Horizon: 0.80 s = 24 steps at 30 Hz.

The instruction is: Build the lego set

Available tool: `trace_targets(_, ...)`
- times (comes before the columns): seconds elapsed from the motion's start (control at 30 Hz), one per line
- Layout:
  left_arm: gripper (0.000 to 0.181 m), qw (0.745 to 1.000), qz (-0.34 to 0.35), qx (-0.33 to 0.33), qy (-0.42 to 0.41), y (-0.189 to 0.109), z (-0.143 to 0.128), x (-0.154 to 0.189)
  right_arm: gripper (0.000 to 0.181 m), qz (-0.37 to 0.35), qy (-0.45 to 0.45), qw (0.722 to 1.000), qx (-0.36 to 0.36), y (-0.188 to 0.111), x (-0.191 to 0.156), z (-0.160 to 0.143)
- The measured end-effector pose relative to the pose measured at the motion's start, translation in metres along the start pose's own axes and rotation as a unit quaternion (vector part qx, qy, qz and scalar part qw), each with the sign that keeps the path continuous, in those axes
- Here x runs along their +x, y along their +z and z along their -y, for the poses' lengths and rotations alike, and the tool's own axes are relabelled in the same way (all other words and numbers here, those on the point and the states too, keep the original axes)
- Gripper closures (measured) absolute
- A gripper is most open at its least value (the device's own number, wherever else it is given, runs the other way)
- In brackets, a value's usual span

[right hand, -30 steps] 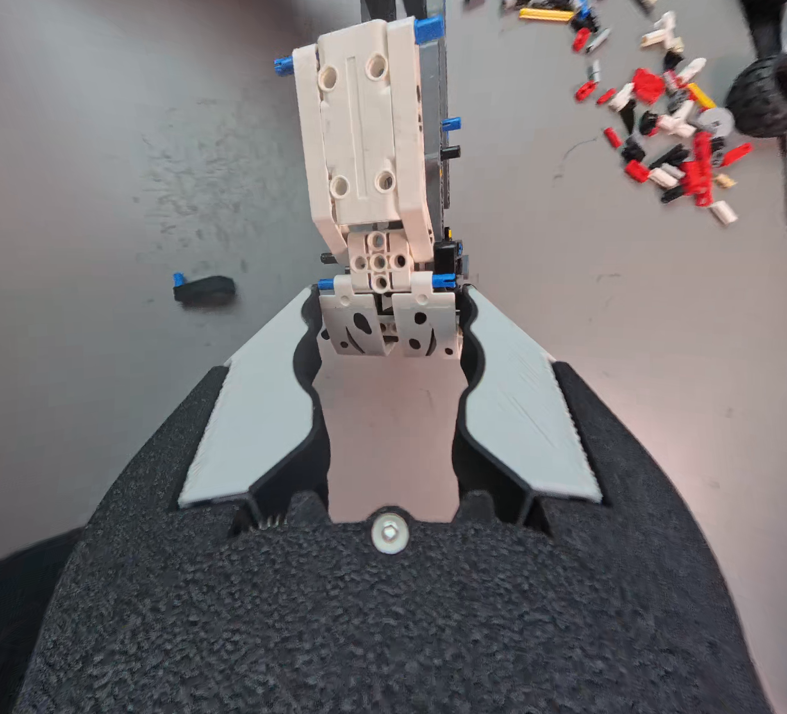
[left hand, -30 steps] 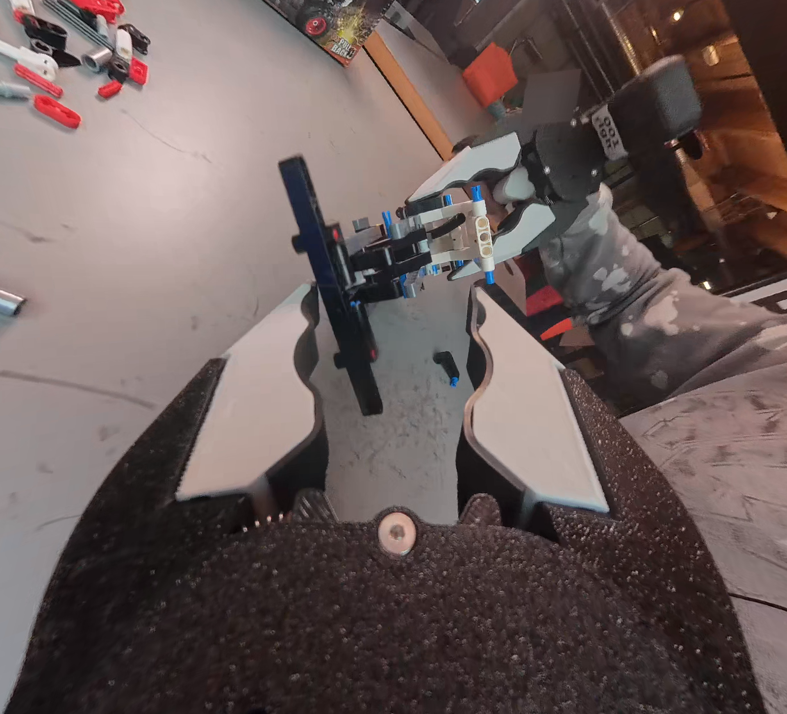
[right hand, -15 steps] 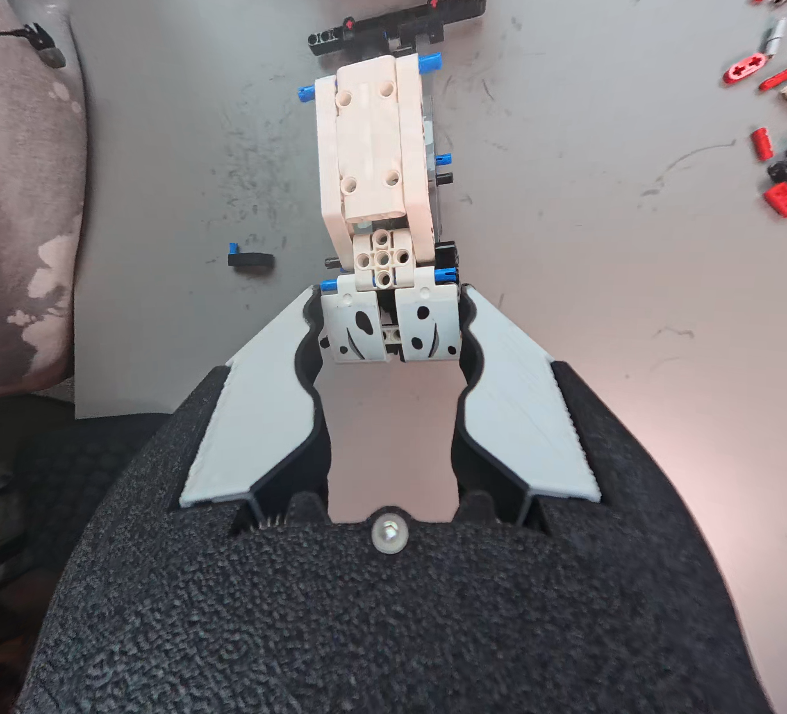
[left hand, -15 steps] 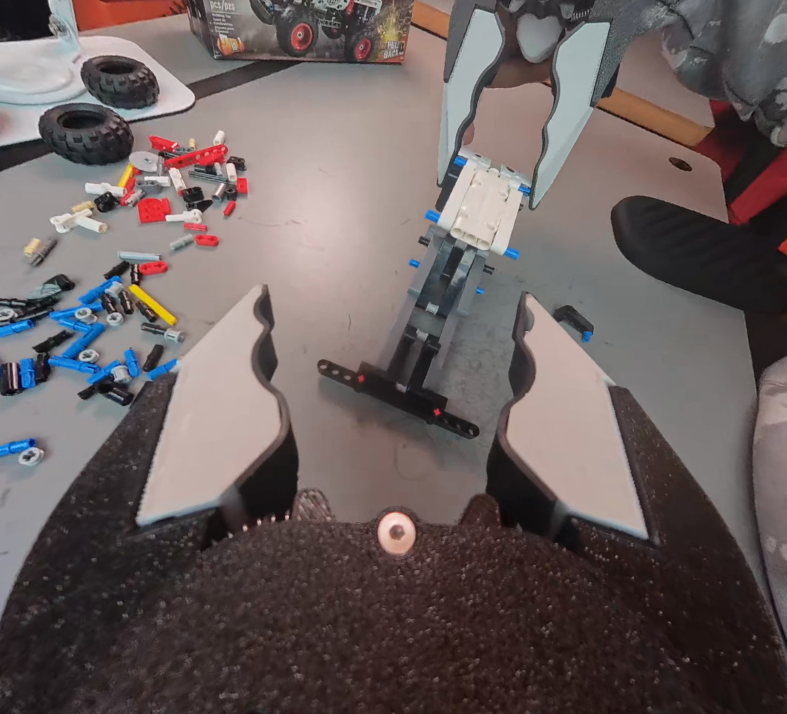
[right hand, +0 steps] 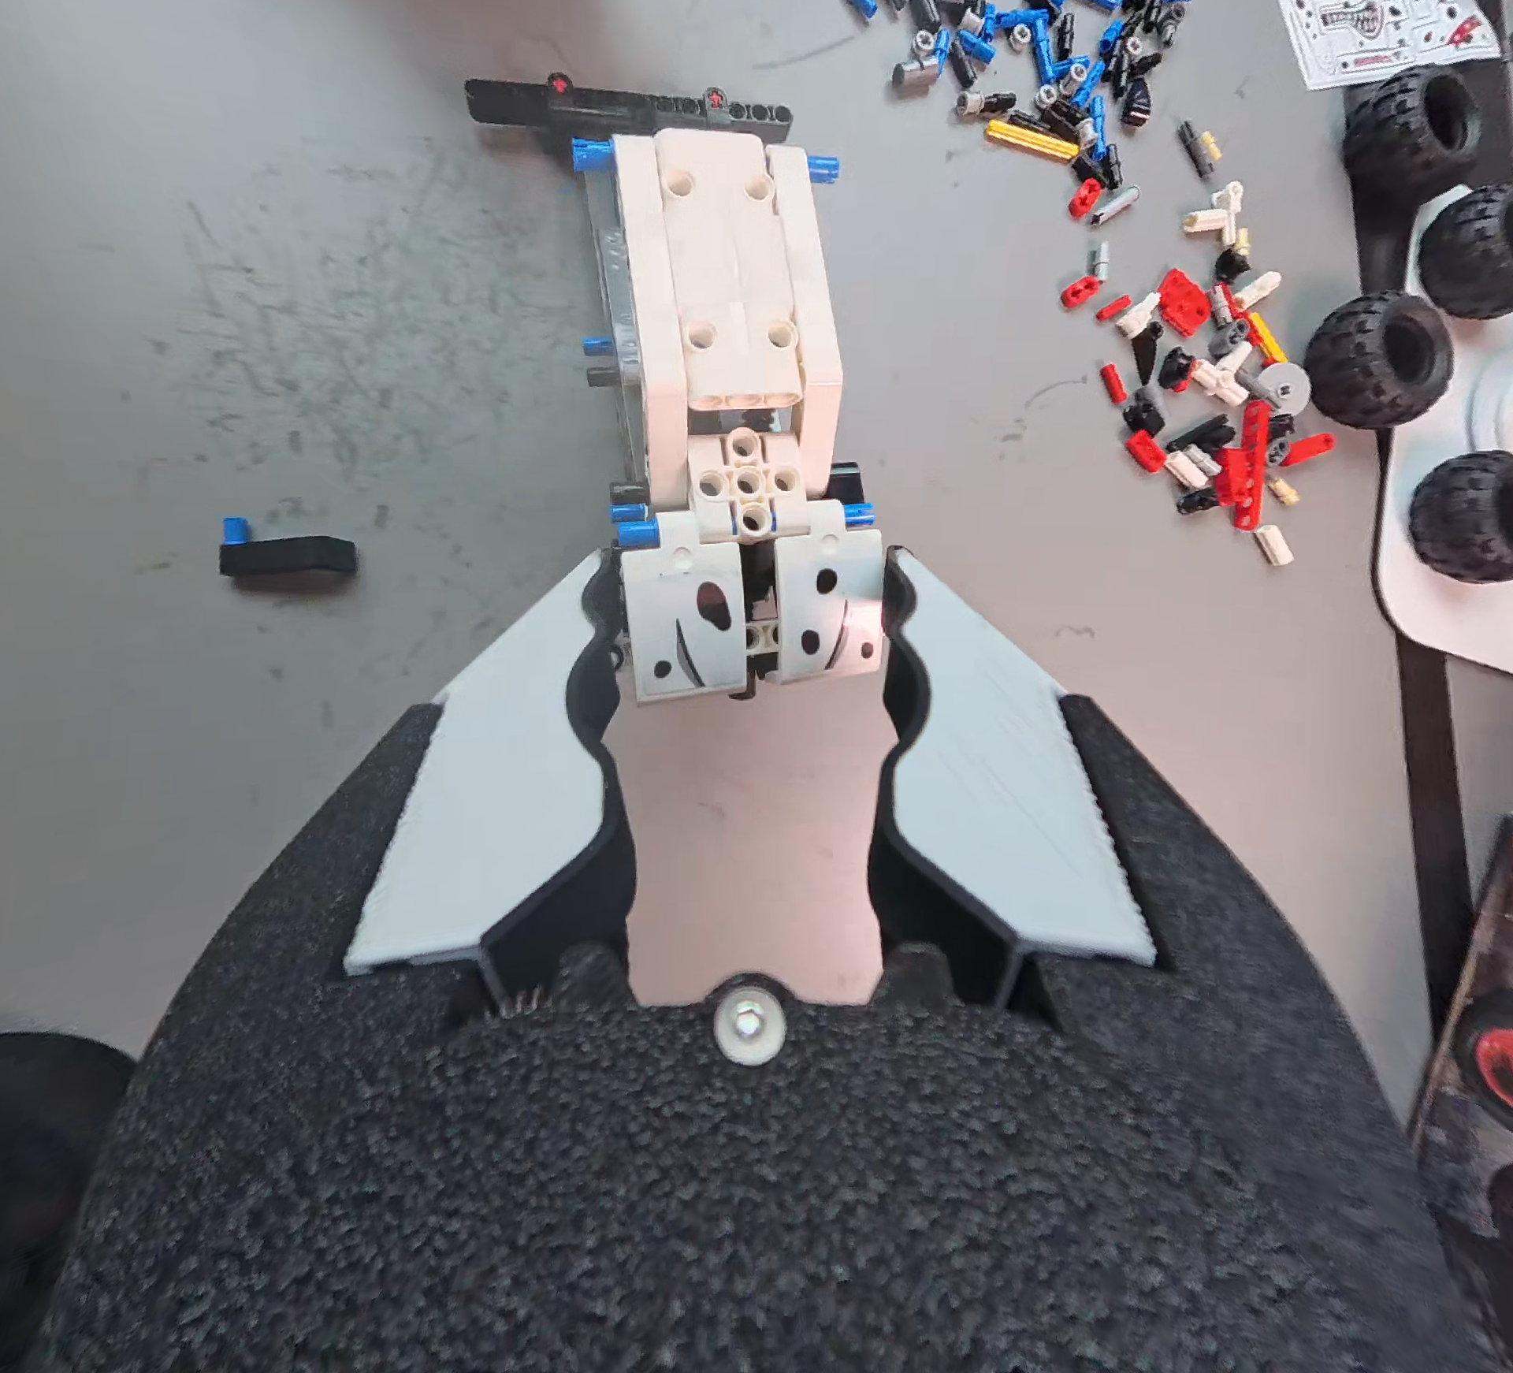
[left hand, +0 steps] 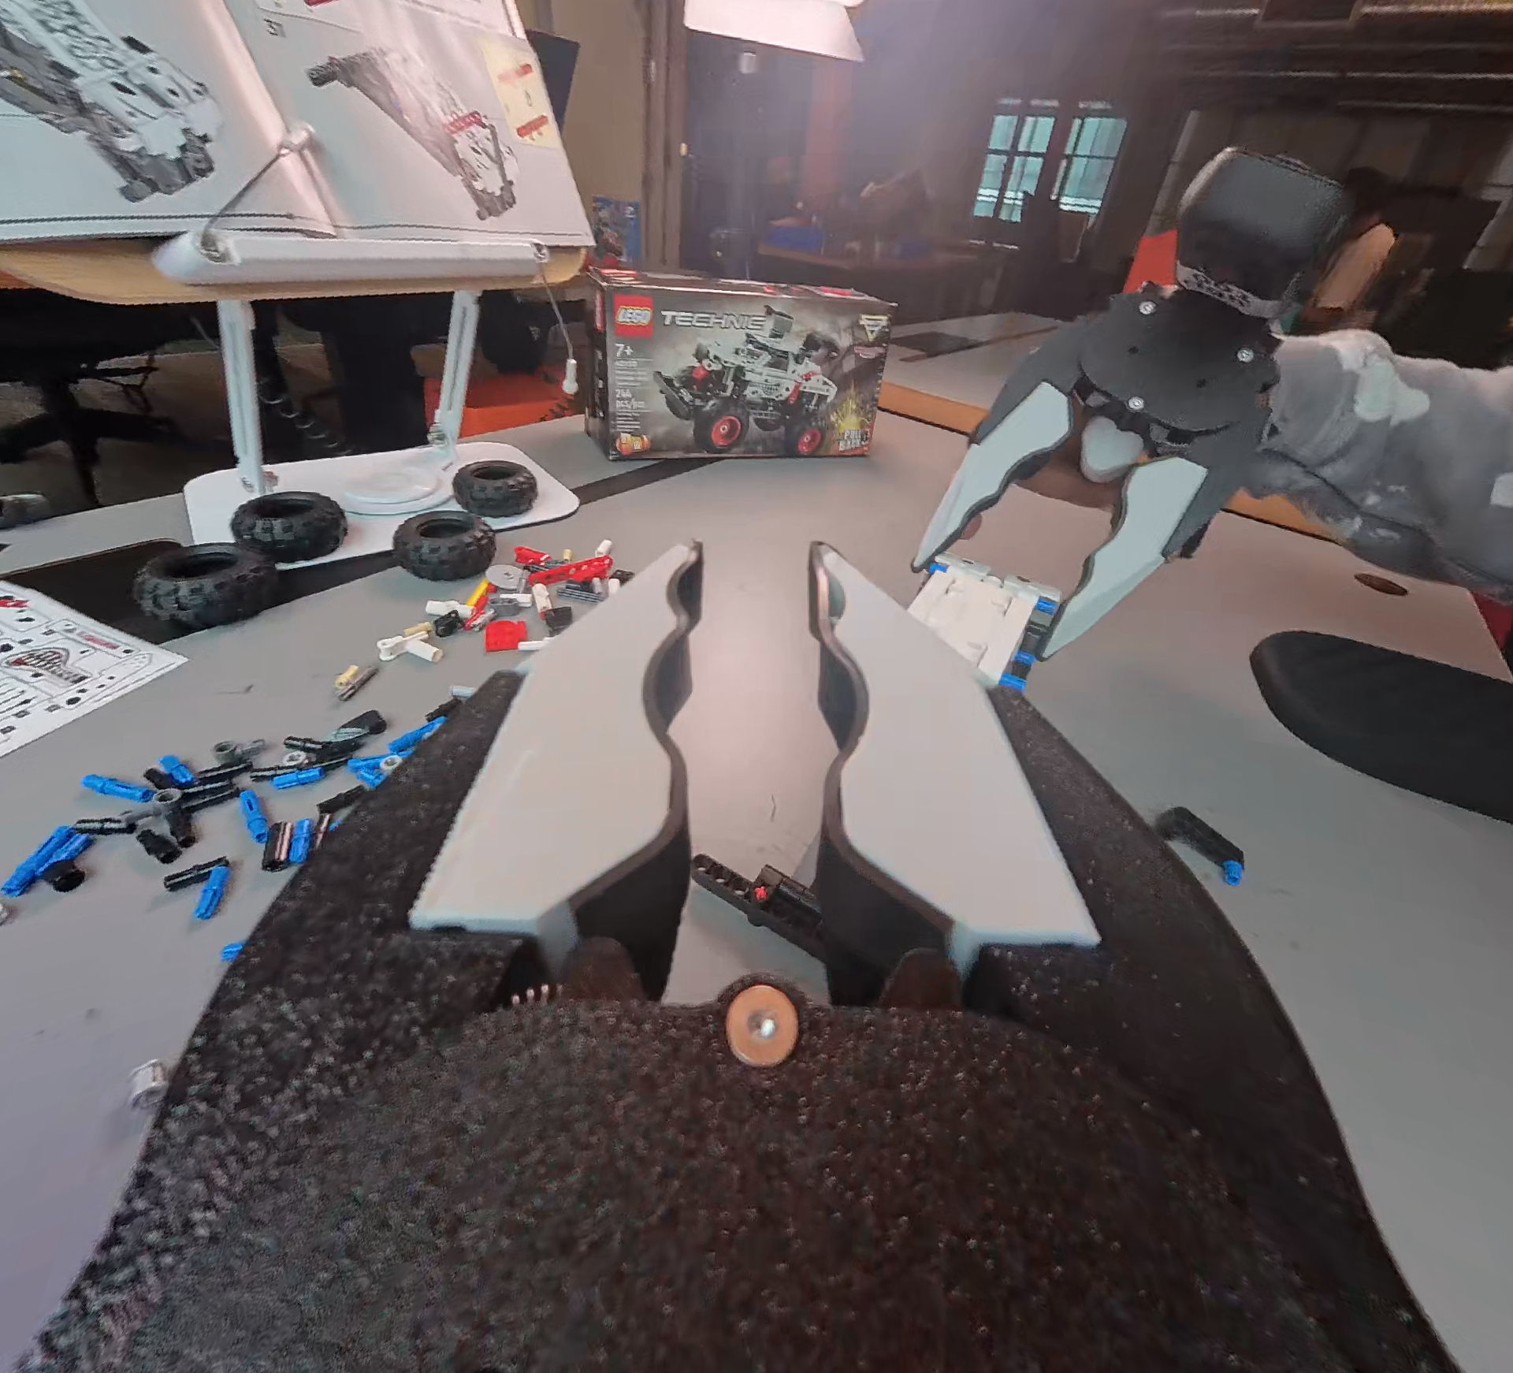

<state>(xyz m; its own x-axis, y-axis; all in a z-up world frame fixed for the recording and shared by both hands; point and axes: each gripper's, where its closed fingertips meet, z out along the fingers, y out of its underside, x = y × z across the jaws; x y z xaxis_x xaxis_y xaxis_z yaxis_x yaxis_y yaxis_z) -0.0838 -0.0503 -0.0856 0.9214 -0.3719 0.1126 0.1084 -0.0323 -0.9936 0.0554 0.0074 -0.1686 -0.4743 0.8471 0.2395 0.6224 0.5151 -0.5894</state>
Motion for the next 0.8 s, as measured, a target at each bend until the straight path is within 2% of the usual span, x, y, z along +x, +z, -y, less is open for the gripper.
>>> trace_targets(0.07,0.172,1.0,0.023,0.011,-0.002,-0.003,0.004,-0.01,0.118,-0.008,0.011,1.0,0.008,0.0,0.001,0.0)
trace_targets(0.13,0.179,0.999,0.039,0.023,0.0,-0.007,0.012,-0.018,0.116,-0.019,0.02,1.0,0.012,-0.001,0.002,0.001)
trace_targets(0.17,0.179,0.999,0.047,0.025,0.0,-0.008,0.015,-0.022,0.104,-0.012,0.03,0.999,0.021,-0.004,-0.001,0.004)
trace_targets(0.2,0.179,0.998,0.055,0.027,0.001,-0.008,0.019,-0.026,0.101,-0.004,0.04,0.999,0.036,-0.01,-0.003,0.01)
trace_targets(0.33,0.169,0.996,0.08,0.033,0.033,-0.005,0.045,-0.036,0.105,-0.029,0.064,0.988,0.141,-0.054,0.014,0.048)
trace_targets(0.43,0.16,0.993,0.102,0.037,0.055,0.005,0.069,-0.049,0.114,-0.118,0.078,0.969,0.202,-0.079,0.057,0.07)
trace_targets(0.53,0.155,0.99,0.123,0.045,0.058,0.022,0.092,-0.068,0.126,-0.18,0.102,0.943,0.26,-0.086,0.103,0.09)
trace_targets(0.67,0.154,0.984,0.149,0.08,0.061,0.047,0.122,-0.097,0.161,-0.25,0.139,0.91,0.299,-0.072,0.175,0.107)
trace_targets(0.7,0.154,0.982,0.159,0.083,0.063,0.053,0.126,-0.107,0.18,-0.264,0.147,0.901,0.31,-0.067,0.192,0.111)
trace_targets(0.8,0.153,0.976,0.186,0.086,0.071,0.069,0.132,-0.138,0.181,-0.289,0.181,0.882,0.325,-0.046,0.238,0.122)
